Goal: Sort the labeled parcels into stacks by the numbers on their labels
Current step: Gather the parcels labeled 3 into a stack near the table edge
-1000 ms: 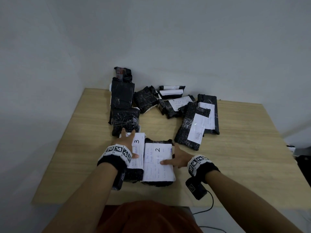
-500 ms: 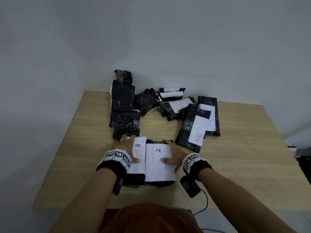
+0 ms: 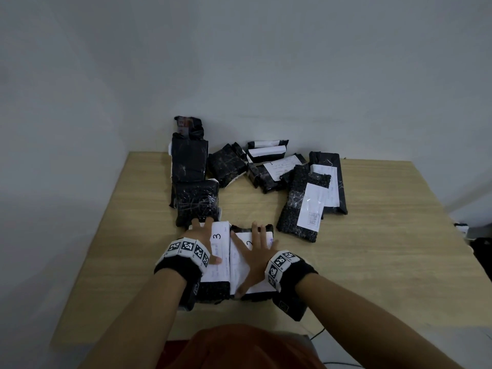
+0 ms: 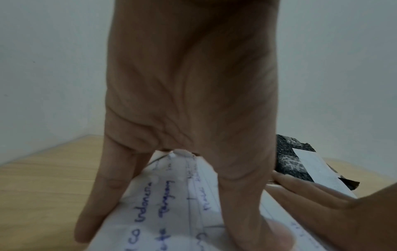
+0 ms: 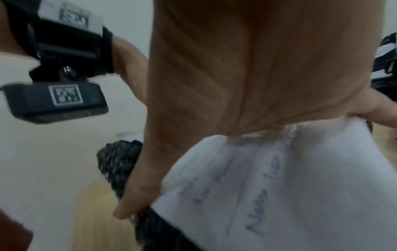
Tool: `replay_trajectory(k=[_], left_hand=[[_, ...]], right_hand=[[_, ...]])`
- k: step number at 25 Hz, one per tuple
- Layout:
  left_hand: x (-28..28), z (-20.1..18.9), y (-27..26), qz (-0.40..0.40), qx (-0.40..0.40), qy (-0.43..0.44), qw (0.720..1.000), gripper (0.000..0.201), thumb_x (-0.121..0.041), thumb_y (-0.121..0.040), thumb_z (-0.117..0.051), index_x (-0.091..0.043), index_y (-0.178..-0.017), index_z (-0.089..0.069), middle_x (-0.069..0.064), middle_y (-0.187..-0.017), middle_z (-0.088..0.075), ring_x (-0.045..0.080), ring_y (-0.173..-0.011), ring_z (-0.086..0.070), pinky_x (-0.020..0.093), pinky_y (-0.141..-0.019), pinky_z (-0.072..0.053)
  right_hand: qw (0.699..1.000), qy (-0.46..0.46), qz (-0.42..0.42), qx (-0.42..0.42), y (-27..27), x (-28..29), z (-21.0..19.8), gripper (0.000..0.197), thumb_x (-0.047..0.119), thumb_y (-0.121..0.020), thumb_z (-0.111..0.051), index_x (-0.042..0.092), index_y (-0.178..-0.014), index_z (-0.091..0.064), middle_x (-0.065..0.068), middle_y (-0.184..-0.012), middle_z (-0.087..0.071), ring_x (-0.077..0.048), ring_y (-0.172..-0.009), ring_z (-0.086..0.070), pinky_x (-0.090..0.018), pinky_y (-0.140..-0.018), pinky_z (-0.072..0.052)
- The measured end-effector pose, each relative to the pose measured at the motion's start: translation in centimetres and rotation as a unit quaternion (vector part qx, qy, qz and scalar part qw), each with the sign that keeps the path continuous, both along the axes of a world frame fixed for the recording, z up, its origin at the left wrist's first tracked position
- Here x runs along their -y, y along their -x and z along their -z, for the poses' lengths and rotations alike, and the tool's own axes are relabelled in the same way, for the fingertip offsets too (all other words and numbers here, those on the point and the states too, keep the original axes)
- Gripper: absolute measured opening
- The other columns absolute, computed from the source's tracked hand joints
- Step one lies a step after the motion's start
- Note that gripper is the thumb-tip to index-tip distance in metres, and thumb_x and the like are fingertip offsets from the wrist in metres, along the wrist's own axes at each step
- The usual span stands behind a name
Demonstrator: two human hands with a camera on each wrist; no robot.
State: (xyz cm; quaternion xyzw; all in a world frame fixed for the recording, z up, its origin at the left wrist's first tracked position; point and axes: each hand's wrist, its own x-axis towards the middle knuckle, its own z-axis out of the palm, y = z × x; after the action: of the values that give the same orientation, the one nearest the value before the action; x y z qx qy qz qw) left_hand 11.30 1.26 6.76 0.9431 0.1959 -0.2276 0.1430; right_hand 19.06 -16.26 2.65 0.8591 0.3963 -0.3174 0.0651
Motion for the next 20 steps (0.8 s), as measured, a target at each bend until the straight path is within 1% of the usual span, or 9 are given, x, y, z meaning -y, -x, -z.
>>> replay_trajectory(k=[3,5,6,8,9,12,16,18,20], left_hand=[[-0.3,-1.1,-0.7,-0.002,-0.02,0.028,0.999,0.11,-0.056,-0.066,-0.079,-0.022,-0.148,-0.014,0.014,-0.152,-0.013,0.035,-0.133,-0.039,0.043,-0.1,-0.044],[-1.2,-1.7,-1.2,-0.031,-0.046,0.064,0.996,0.101,-0.069,-0.069,-0.068,-0.028,-0.148,-0.018,0.011,-0.159,-0.001,0.035,-0.136,-0.037,0.044,-0.106,-0.041],[-1.6,-2.1,-1.5,-0.049,-0.037,0.07,0.996,0.091,-0.073,-0.073,-0.059,-0.028,-0.146,-0.026,0.01,-0.16,0.0,0.035,-0.135,-0.038,0.044,-0.106,-0.041],[-2.7,-3.4,-2.4,-0.079,0.047,0.037,0.995,0.069,-0.07,-0.083,-0.047,-0.021,-0.132,-0.046,0.012,-0.154,-0.021,0.035,-0.128,-0.043,0.043,-0.102,-0.043],[-3.3,-4.1,-2.8,-0.086,0.101,-0.003,0.991,0.059,-0.064,-0.086,-0.046,-0.018,-0.124,-0.051,0.013,-0.144,-0.035,0.034,-0.123,-0.045,0.044,-0.098,-0.044],[-5.4,-5.3,-3.2,-0.098,0.191,-0.115,0.97,0.043,-0.045,-0.088,-0.052,-0.013,-0.117,-0.049,0.014,-0.124,-0.047,0.033,-0.114,-0.045,0.045,-0.087,-0.048],[-6.8,-3.1,-2.6,-0.085,0.174,-0.128,0.973,0.054,-0.034,-0.083,-0.062,-0.013,-0.128,-0.043,0.01,-0.134,-0.042,0.032,-0.118,-0.046,0.045,-0.084,-0.049],[-7.0,-1.6,-2.1,-0.094,0.167,-0.108,0.975,0.061,-0.032,-0.079,-0.065,-0.014,-0.132,-0.04,0.008,-0.139,-0.04,0.033,-0.118,-0.048,0.047,-0.087,-0.049],[-7.1,-0.4,-1.4,-0.113,0.172,-0.063,0.977,0.064,-0.03,-0.077,-0.066,-0.015,-0.133,-0.04,0.01,-0.135,-0.046,0.035,-0.113,-0.053,0.049,-0.088,-0.05]], right_hand=[[0.999,0.027,0.03,0.03,0.0,-0.1,-0.2,0.158,0.074,-0.042,-0.082,0.047,-0.127,0.049,-0.017,-0.129,0.064,-0.047,-0.119,0.054,-0.088,-0.09,0.006],[0.998,0.043,0.036,0.03,0.0,0.2,-0.6,0.159,0.074,-0.043,-0.082,0.045,-0.131,0.047,-0.017,-0.129,0.064,-0.047,-0.12,0.053,-0.088,-0.091,0.005],[0.998,0.047,0.037,0.032,0.0,0.4,-0.7,0.159,0.075,-0.042,-0.081,0.045,-0.133,0.046,-0.017,-0.128,0.065,-0.048,-0.121,0.053,-0.088,-0.091,0.005],[0.997,0.049,0.04,0.034,0.0,0.6,-0.9,0.16,0.076,-0.041,-0.081,0.045,-0.131,0.047,-0.016,-0.127,0.066,-0.049,-0.121,0.053,-0.089,-0.089,0.006],[0.997,0.047,0.043,0.032,0.1,0.6,-1.0,0.159,0.076,-0.041,-0.081,0.046,-0.127,0.049,-0.016,-0.127,0.066,-0.049,-0.12,0.053,-0.089,-0.089,0.006],[0.998,0.035,0.045,0.037,0.8,0.8,-1.0,0.158,0.076,-0.04,-0.081,0.046,-0.12,0.052,-0.017,-0.127,0.065,-0.049,-0.12,0.054,-0.089,-0.09,0.006],[0.998,0.04,0.044,0.036,2.5,1.7,0.0,0.161,0.075,-0.039,-0.082,0.044,-0.124,0.05,-0.019,-0.131,0.063,-0.049,-0.122,0.053,-0.088,-0.091,0.007],[0.998,0.042,0.043,0.027,3.4,2.0,0.4,0.16,0.074,-0.039,-0.083,0.044,-0.126,0.049,-0.019,-0.134,0.061,-0.049,-0.124,0.051,-0.087,-0.093,0.006],[0.998,0.04,0.042,0.022,3.9,2.1,0.9,0.16,0.073,-0.04,-0.083,0.044,-0.127,0.048,-0.019,-0.134,0.06,-0.048,-0.124,0.051,-0.085,-0.095,0.005]])
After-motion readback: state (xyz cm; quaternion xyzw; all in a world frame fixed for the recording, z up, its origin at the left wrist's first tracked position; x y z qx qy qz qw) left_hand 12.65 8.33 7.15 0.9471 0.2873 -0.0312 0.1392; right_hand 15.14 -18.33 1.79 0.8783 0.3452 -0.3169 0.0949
